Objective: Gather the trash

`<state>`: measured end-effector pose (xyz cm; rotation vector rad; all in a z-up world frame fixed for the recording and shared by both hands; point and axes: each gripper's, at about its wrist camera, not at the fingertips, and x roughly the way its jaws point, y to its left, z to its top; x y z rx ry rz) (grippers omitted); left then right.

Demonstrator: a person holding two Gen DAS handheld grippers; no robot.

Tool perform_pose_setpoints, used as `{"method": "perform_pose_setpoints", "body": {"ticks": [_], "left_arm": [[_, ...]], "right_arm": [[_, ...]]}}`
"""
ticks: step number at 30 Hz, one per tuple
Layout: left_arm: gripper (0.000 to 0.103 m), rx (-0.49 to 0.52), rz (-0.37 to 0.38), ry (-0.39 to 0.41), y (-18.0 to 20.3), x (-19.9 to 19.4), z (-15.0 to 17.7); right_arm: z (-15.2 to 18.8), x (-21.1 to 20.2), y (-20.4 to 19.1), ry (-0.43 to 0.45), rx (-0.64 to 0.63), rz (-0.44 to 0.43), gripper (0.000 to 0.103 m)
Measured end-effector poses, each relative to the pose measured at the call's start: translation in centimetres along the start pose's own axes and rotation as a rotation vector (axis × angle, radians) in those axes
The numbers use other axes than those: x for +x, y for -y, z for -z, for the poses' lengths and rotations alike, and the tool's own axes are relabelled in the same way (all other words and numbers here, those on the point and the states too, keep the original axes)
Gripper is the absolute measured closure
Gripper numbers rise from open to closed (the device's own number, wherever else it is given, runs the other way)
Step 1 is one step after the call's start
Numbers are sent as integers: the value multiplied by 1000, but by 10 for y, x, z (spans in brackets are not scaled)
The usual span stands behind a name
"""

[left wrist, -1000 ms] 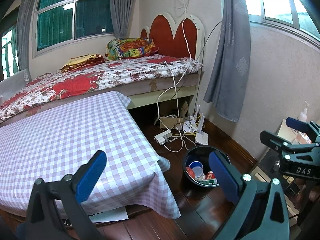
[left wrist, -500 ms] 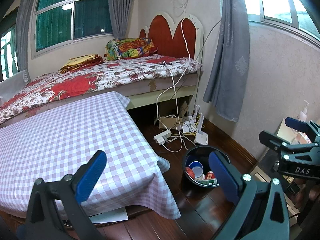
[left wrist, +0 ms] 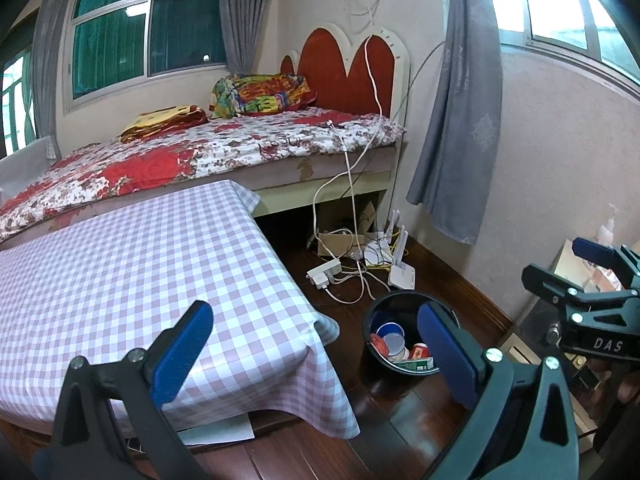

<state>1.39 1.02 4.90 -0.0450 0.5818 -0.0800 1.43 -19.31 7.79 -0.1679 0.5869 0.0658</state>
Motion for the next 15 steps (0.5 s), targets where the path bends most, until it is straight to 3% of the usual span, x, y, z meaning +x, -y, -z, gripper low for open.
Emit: {"method": "perform_pose_setpoints", "body": {"ticks": [5,15], "left_arm": [[1,-10,38,-33,-2,6,1],[1,-17,46,-5,-2,4,2]], "right_arm": [[-1,0,0,-1,1,0,0],[2,4,-1,-9,4,1,0]]}}
